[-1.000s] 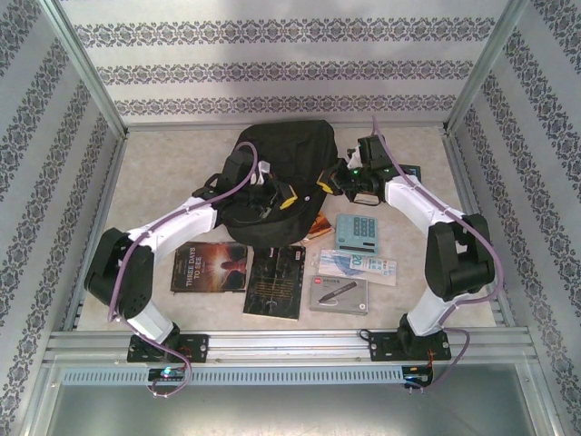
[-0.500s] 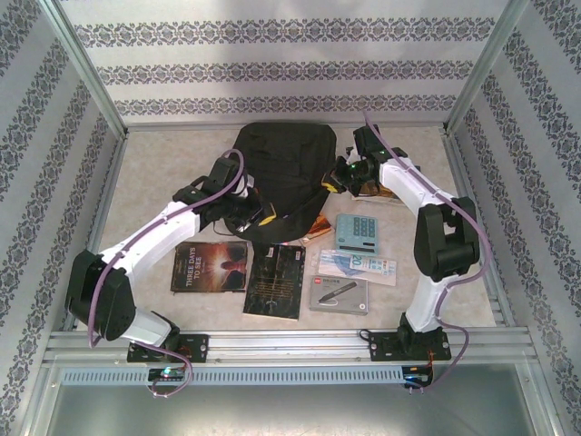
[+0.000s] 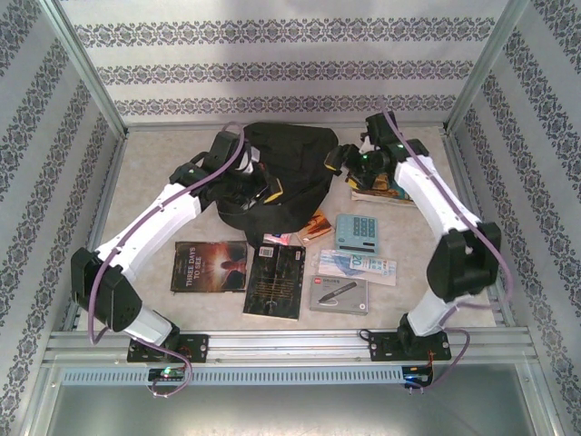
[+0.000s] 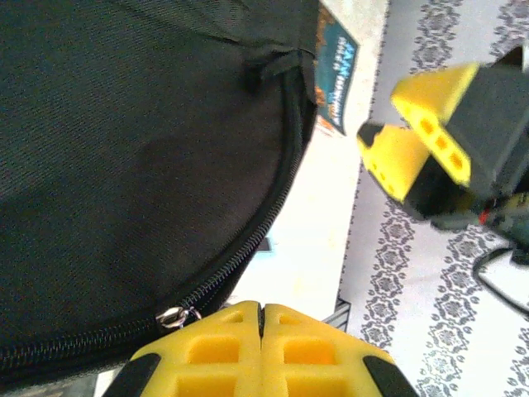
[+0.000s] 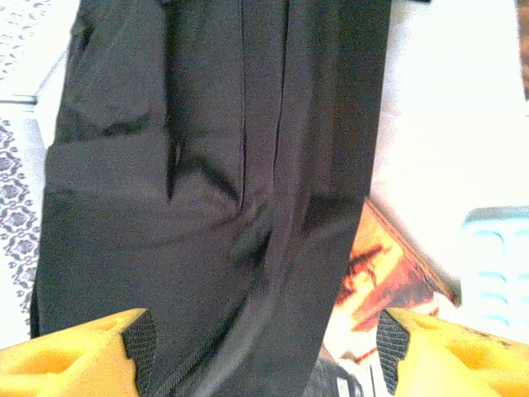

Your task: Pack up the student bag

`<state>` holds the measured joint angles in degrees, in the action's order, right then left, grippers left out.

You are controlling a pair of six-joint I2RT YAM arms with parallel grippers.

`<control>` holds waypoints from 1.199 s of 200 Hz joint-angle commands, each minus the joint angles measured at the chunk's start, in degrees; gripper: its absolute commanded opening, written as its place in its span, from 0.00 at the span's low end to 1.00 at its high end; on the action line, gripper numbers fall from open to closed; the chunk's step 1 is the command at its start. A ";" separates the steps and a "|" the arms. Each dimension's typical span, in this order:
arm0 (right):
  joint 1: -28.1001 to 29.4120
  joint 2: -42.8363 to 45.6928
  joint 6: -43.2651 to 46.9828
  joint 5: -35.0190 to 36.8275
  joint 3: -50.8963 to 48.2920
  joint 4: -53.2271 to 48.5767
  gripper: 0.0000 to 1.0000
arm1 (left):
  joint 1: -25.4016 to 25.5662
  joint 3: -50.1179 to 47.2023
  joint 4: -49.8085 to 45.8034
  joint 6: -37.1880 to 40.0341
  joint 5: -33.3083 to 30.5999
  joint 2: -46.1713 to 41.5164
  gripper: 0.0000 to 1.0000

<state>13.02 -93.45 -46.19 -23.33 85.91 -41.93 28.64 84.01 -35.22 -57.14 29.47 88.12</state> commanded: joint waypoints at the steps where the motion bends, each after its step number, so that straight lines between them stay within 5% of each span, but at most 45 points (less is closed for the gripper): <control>1: 0.35 6.32 -6.29 0.09 -4.33 -4.41 0.69 | 1.79 6.21 -2.22 1.86 -0.46 2.22 0.00; 67: 0.88 15.86 -12.63 -8.04 -13.89 0.49 0.72 | 10.03 17.22 -3.11 0.91 -2.13 12.08 0.00; 97: 2.22 17.78 -15.01 -0.54 -15.45 -4.68 0.72 | 13.16 15.23 -1.45 0.05 -2.09 13.47 0.00; 176: 4.71 16.62 -20.30 -1.12 -23.25 5.77 0.54 | 13.66 12.77 1.04 1.74 1.15 14.84 0.00; 201: 6.11 15.93 -19.19 -0.23 -23.56 6.61 0.43 | 13.63 12.03 0.54 2.46 1.61 14.63 0.00; 240: 6.45 15.64 -15.68 3.12 -23.07 2.98 0.05 | 12.87 9.53 -2.53 4.55 0.00 11.81 0.00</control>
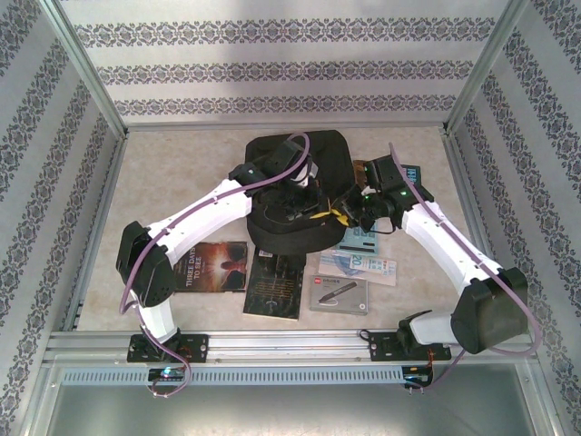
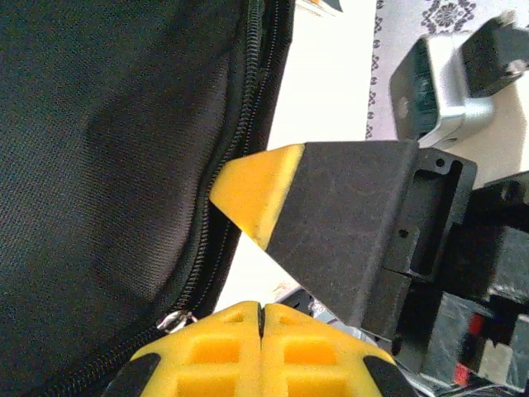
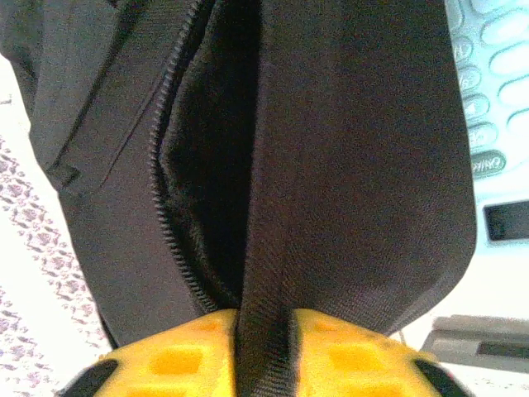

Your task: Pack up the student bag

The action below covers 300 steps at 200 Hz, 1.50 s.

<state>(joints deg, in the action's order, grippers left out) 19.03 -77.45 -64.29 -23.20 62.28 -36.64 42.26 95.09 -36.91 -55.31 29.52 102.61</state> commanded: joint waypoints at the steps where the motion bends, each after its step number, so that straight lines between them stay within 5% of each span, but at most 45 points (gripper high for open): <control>1: 0.46 -0.39 2.50 3.03 0.60 -2.39 0.04 | -0.76 -1.65 -0.96 2.78 -0.10 -2.81 0.00; 163: -3.77 -1.00 9.57 1.84 -0.98 -2.64 0.00 | -8.81 -21.27 2.07 2.84 -1.76 -20.13 0.00; 259: -5.96 -5.77 17.01 3.10 7.42 -7.47 0.00 | -12.43 -20.86 1.44 5.39 -0.49 -20.76 0.00; 300: -5.26 -12.73 19.81 -5.24 15.78 -5.67 0.08 | -11.85 -17.30 5.31 3.42 1.69 -18.53 0.00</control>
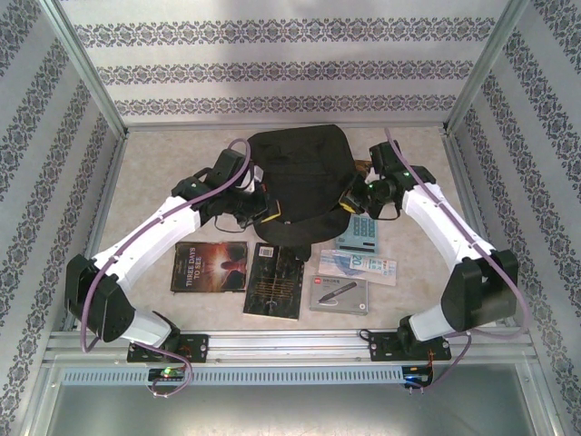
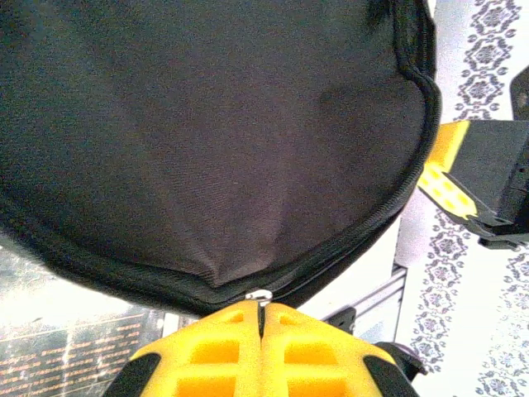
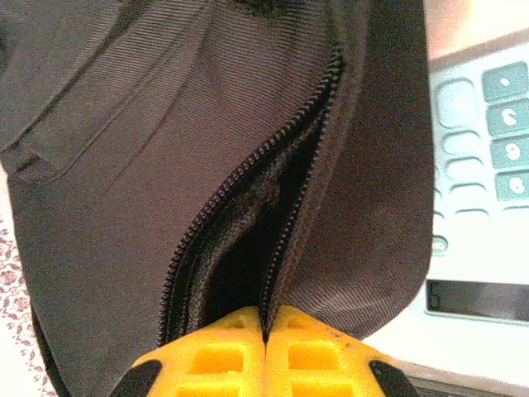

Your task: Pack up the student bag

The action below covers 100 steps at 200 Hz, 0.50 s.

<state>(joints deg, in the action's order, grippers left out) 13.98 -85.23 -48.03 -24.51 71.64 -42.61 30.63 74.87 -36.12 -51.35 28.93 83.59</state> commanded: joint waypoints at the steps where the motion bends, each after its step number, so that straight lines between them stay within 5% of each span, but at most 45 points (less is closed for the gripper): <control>1: -0.24 -5.21 3.68 -4.03 6.82 0.18 0.08 | -0.18 2.91 4.72 -0.69 2.36 0.55 0.00; 46: -0.32 -12.07 5.68 -3.74 17.49 -4.66 0.10 | 4.46 5.61 9.62 -3.13 4.99 5.40 0.00; 81: -1.57 -10.39 6.63 2.85 20.03 -10.79 0.51 | 7.08 9.53 13.24 -5.50 5.00 10.72 0.00; 100: -2.61 -6.41 6.06 9.43 19.76 -15.30 0.60 | 7.50 13.33 14.06 -6.30 5.39 14.14 0.00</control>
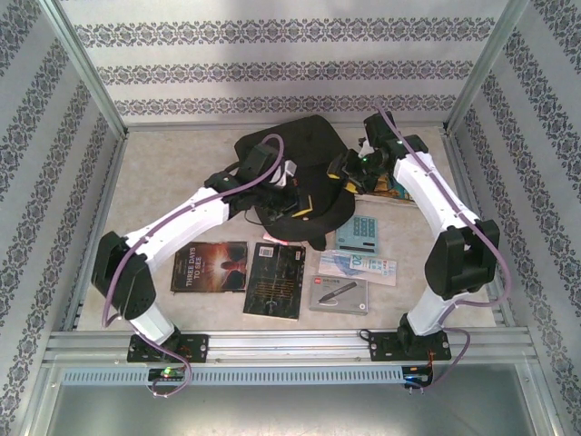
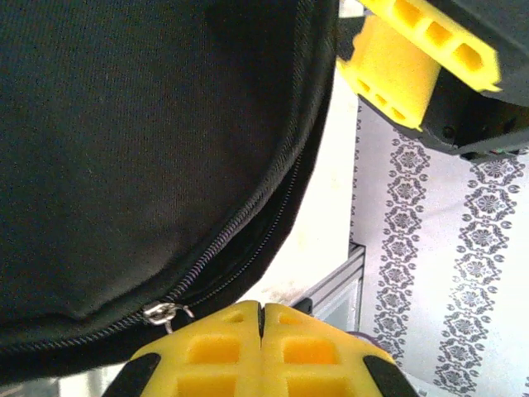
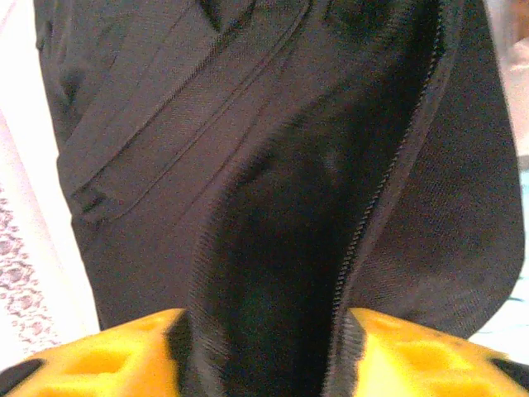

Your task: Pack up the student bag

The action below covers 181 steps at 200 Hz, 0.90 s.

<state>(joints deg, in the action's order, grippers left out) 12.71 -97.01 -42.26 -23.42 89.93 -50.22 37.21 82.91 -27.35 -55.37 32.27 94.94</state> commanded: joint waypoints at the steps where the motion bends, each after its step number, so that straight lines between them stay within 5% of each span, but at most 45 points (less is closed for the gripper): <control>1: -1.40 5.62 0.22 8.58 1.38 -7.88 0.60 | 0.93 5.53 5.29 -2.28 2.07 2.89 0.00; 27: -3.21 12.20 -1.84 11.53 -2.95 -9.80 0.62 | 1.11 11.16 4.38 -1.99 2.57 7.00 0.00; 98: -3.53 20.36 -18.05 -10.74 -22.73 7.64 0.68 | 1.11 4.33 12.71 -6.48 4.55 4.38 0.00; 181: 1.24 14.12 -21.71 -7.26 -19.90 5.42 0.58 | 1.11 1.31 15.42 -7.38 4.37 3.23 0.00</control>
<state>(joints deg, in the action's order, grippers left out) 13.37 -81.19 -61.58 -32.40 68.60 -42.50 37.82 83.61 -16.36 -61.84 35.81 100.49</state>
